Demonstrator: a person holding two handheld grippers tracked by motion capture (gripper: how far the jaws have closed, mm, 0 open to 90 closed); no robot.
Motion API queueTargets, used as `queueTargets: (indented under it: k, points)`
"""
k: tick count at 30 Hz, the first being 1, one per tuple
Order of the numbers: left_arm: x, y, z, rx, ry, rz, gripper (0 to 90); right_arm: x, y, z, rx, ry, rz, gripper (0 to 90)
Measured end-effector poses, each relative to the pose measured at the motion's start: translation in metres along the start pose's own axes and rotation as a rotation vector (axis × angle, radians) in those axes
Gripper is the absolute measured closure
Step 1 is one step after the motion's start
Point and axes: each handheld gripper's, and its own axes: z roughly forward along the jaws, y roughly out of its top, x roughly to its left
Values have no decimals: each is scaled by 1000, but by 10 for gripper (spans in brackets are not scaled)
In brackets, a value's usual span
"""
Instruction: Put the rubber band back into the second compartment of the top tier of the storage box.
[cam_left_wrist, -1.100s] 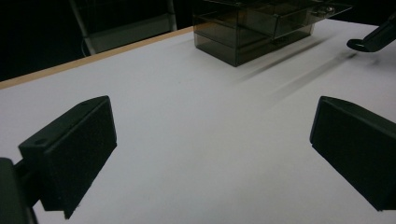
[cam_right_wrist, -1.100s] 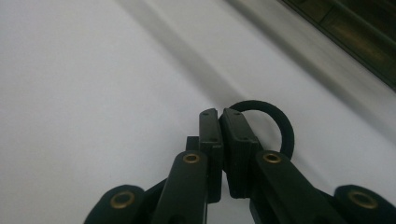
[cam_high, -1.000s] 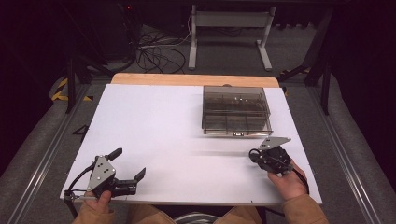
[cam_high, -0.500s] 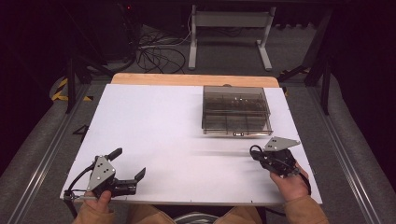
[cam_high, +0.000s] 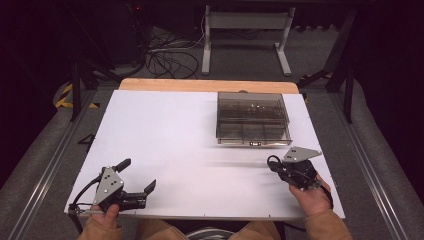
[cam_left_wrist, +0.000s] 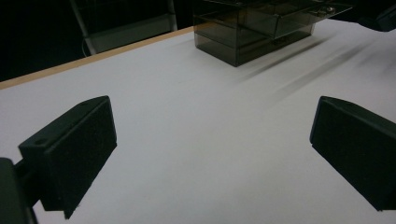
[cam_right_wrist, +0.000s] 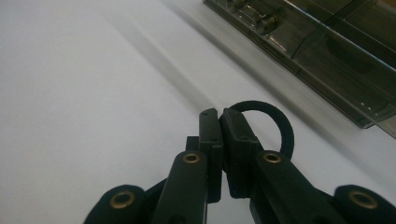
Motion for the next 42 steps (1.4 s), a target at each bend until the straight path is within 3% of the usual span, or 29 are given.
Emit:
queueTargets:
  k: [32, 42]
  points:
    - [-1, 0, 0, 0, 3, -5, 12, -4, 27, -27, -84, -7, -11, 869]
    - [-1, 0, 1, 1, 3, -5, 12, -5, 36, -32, -95, -25, -35, 869]
